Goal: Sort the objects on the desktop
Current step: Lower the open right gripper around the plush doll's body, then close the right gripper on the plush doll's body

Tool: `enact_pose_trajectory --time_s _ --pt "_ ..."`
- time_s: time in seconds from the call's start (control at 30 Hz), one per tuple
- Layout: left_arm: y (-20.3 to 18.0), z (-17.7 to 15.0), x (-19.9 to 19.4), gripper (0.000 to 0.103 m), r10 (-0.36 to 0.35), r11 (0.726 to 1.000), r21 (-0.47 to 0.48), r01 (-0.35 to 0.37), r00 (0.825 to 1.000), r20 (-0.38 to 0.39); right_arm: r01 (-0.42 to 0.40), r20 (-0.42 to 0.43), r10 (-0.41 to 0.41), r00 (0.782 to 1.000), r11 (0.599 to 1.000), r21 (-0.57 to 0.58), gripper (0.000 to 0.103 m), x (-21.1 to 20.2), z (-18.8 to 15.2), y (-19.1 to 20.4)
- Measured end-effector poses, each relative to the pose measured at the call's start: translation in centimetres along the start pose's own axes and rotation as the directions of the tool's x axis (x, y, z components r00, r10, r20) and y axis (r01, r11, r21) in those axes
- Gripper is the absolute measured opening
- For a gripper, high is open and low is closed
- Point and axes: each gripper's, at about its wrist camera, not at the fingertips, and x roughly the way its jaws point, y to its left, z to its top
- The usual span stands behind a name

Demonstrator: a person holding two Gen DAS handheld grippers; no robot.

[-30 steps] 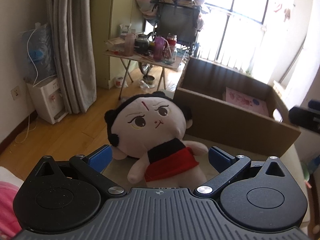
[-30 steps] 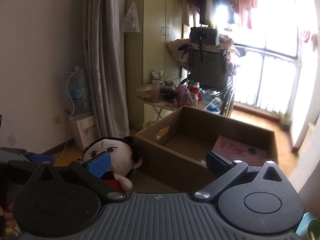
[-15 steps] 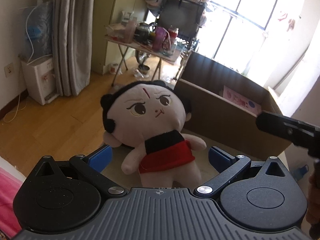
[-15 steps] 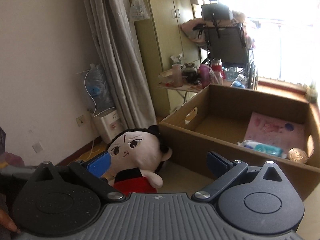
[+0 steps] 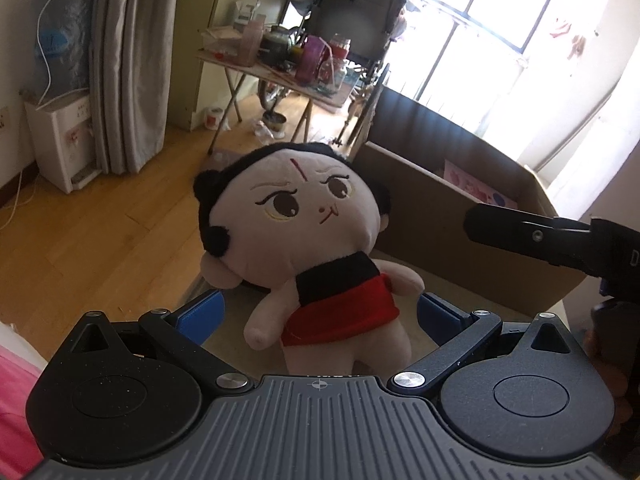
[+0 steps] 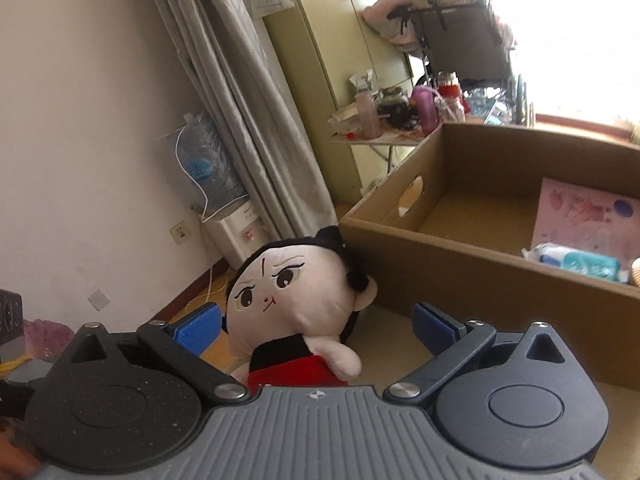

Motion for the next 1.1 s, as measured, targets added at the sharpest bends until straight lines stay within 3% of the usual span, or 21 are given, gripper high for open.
enact_pose_trajectory --time_s 0.53,0.77,0.93,1.1 --pt "2.8 1.1 1.9 0.103 -0.097 0.994 -0.055 0.094 0.994 -0.042 -0.082 -0.067 0.092 0.993 0.986 0.148 0.103 4.1 0.5 -1.3" --pt "2.8 1.4 3.8 0.103 -0.157 0.986 -0.076 0.149 0.982 -0.107 -0.125 -0.187 0.178 0.966 0.957 0.261 0.103 8.2 -0.2 -2.3" --pt "2.2 1.3 4.8 0.103 -0.184 0.983 -0.056 0.177 0.972 -0.146 -0.132 -0.218 0.192 0.957 0.956 0.262 0.103 9.1 -0.3 -2.2" --pt "1.7 1.2 5.1 0.103 -0.169 0.986 -0.035 0.165 0.974 -0.154 -0.147 -0.247 0.217 0.944 0.950 0.274 0.103 9.4 -0.2 -2.3"
